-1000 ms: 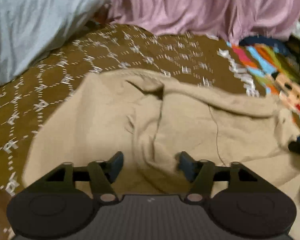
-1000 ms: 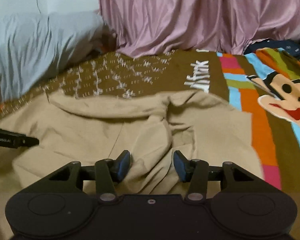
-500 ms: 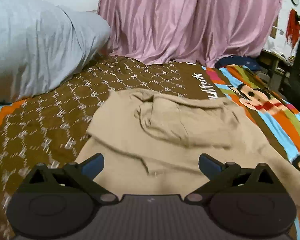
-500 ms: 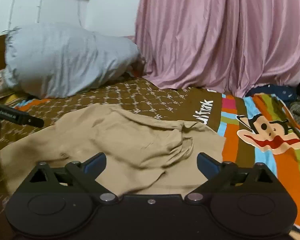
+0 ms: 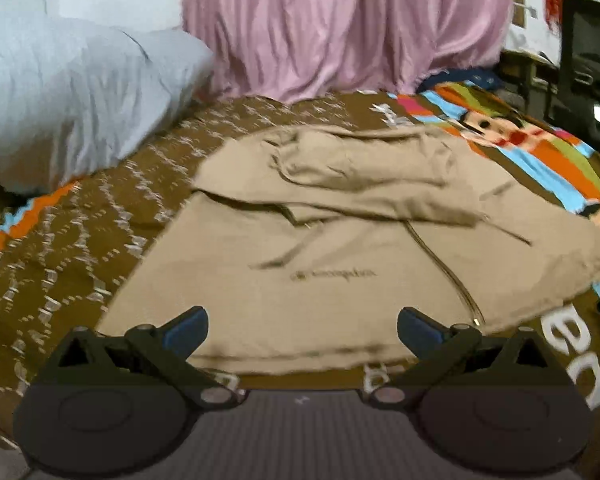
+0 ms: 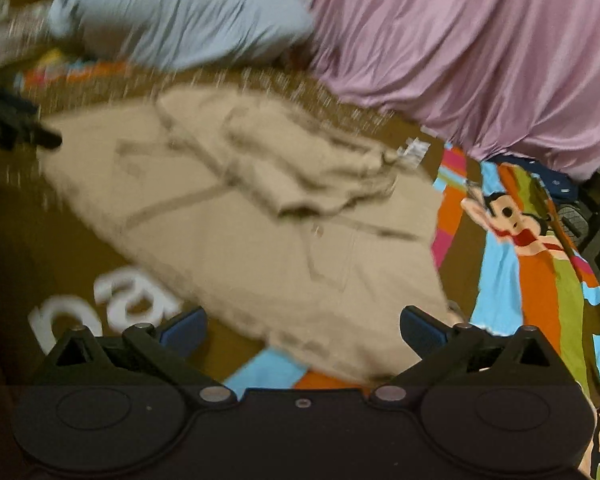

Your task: Fold large clothes

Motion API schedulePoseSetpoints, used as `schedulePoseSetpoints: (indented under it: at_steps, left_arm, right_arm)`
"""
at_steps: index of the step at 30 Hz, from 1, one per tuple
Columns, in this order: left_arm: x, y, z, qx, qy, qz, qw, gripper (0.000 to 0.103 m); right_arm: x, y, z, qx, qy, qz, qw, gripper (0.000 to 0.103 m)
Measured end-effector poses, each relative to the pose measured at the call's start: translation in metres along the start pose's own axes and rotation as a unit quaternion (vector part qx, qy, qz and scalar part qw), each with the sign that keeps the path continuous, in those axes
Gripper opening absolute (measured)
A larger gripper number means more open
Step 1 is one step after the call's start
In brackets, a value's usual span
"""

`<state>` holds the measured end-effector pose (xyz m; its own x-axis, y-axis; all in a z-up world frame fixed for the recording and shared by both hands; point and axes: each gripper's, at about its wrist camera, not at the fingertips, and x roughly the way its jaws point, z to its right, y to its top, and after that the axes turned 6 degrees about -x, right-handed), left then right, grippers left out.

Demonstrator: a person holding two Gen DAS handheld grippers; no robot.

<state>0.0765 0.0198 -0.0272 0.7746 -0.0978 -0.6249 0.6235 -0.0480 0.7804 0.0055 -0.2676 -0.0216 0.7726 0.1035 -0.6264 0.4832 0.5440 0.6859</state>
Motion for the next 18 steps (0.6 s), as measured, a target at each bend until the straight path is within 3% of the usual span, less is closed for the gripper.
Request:
schedulePoseSetpoints:
  at_steps: [3, 7, 11, 13, 16, 18]
  left_arm:
    - [0.004, -0.005, 0.005, 0.018, -0.022, -0.004, 0.9996, 0.102]
    - [0.007, -0.009, 0.013, 0.033, -0.054, -0.003, 0.9980, 0.102]
    - [0.011, -0.016, 0.026, 0.076, -0.053, -0.004, 0.9957, 0.102]
    - [0.011, -0.021, 0.033, 0.102, -0.050, -0.003, 0.9936, 0.102]
    - [0.013, -0.028, 0.040, 0.137, -0.041, -0.004, 0.9897, 0.102]
    - [0.014, -0.032, 0.042, 0.152, -0.037, -0.004, 0.9876, 0.102]
  right_arm:
    - [0.018, -0.010, -0.014, -0.014, 0.000, -0.020, 1.000, 0.102]
    - [0.027, -0.018, -0.015, 0.003, -0.040, 0.012, 0.999, 0.102]
    - [0.038, -0.018, -0.012, -0.014, -0.080, 0.019, 0.997, 0.102]
    - [0.040, -0.017, -0.013, -0.021, -0.087, 0.023, 0.996, 0.096]
    - [0.042, -0.015, -0.016, -0.033, -0.092, 0.026, 0.995, 0.067]
    - [0.043, -0.014, -0.016, -0.034, -0.093, 0.029, 0.995, 0.024]
